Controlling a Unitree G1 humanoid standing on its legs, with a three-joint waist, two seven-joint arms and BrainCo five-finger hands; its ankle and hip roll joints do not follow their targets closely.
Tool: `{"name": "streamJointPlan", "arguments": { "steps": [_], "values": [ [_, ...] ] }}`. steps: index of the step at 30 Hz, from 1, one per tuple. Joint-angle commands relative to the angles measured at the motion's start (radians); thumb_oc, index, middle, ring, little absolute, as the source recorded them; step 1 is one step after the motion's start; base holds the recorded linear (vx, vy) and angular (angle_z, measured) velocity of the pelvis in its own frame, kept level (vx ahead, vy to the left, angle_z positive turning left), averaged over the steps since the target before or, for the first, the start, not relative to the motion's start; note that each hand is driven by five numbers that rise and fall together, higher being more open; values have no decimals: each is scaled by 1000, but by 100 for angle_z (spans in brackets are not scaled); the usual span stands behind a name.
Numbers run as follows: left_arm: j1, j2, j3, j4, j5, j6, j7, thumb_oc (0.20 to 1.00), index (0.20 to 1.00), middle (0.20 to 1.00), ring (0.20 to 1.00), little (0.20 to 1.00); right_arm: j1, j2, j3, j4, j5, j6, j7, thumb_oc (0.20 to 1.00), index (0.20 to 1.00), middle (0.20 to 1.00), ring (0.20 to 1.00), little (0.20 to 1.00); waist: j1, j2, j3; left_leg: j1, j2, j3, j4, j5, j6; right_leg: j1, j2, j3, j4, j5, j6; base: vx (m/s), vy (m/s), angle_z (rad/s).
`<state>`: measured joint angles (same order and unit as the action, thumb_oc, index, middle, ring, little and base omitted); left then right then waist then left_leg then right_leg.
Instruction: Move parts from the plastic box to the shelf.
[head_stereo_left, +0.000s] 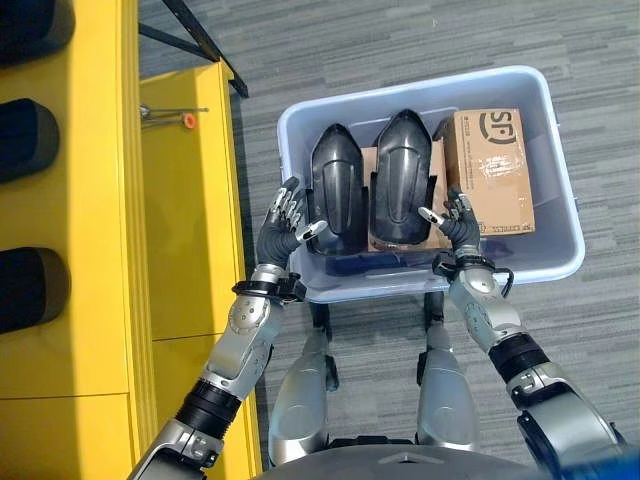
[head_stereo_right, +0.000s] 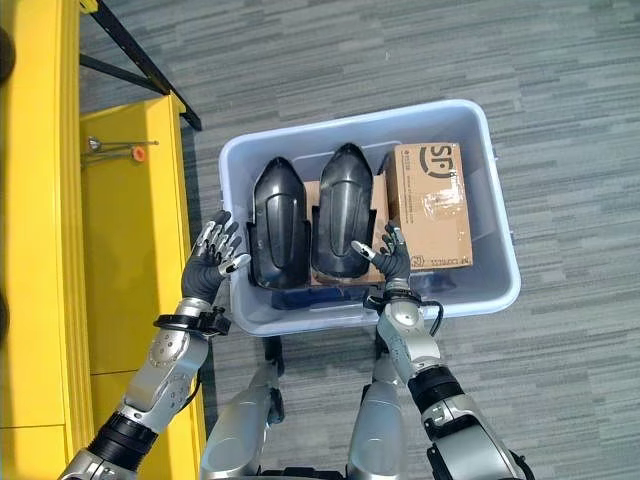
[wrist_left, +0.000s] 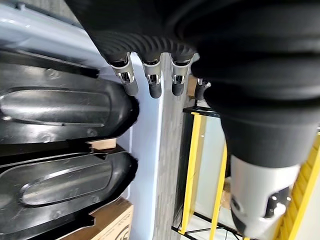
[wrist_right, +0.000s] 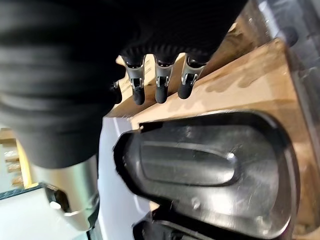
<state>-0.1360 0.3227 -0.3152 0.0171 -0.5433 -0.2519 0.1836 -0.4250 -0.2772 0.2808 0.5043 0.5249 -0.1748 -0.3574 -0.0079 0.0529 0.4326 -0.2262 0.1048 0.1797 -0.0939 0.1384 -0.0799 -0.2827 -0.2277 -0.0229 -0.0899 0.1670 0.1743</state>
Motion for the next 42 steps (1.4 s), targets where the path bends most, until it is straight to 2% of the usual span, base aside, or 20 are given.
{"name": "streamJointPlan", "arguments": {
  "steps": [1, 10, 26, 42],
  "values": [
    [5, 32, 13, -47, -9, -69, 17, 1000, 1000, 1000, 1000, 1000, -36, 36, -17, -23, 3, -53, -12, 1000, 1000, 1000, 1000, 1000, 23, -48, -22, 33, 22, -19, 20, -73, -23, -61, -73, -12, 110, -7, 48, 0, 0, 0],
    [4, 26, 1, -55, -14, -74, 25, 1000, 1000, 1000, 1000, 1000, -53, 31, -27, 55, -14, -48, -38, 1000, 1000, 1000, 1000, 1000, 18, -36, -9, 17, 27, -19, 16, -69, -27, -83, -70, -9, 113, -11, 43, -2, 0, 0],
    [-14, 29, 6, -72, -15, -89, 54, 1000, 1000, 1000, 1000, 1000, -129, 10, -39, 131, -25, -51, -79, 1000, 1000, 1000, 1000, 1000, 31, -47, 19, -27, 35, -38, 19, -58, -32, -104, -69, -35, 114, -6, 38, 0, 0, 1],
    [-34, 45, -12, -98, -30, -98, 70, 1000, 1000, 1000, 1000, 1000, -333, -94, -88, 389, 19, -40, -131, 1000, 1000, 1000, 1000, 1000, 69, -48, 49, -136, 33, -86, 66, -65, -30, -137, -69, -76, 111, -10, 28, 5, 2, 7]
  ]
}}
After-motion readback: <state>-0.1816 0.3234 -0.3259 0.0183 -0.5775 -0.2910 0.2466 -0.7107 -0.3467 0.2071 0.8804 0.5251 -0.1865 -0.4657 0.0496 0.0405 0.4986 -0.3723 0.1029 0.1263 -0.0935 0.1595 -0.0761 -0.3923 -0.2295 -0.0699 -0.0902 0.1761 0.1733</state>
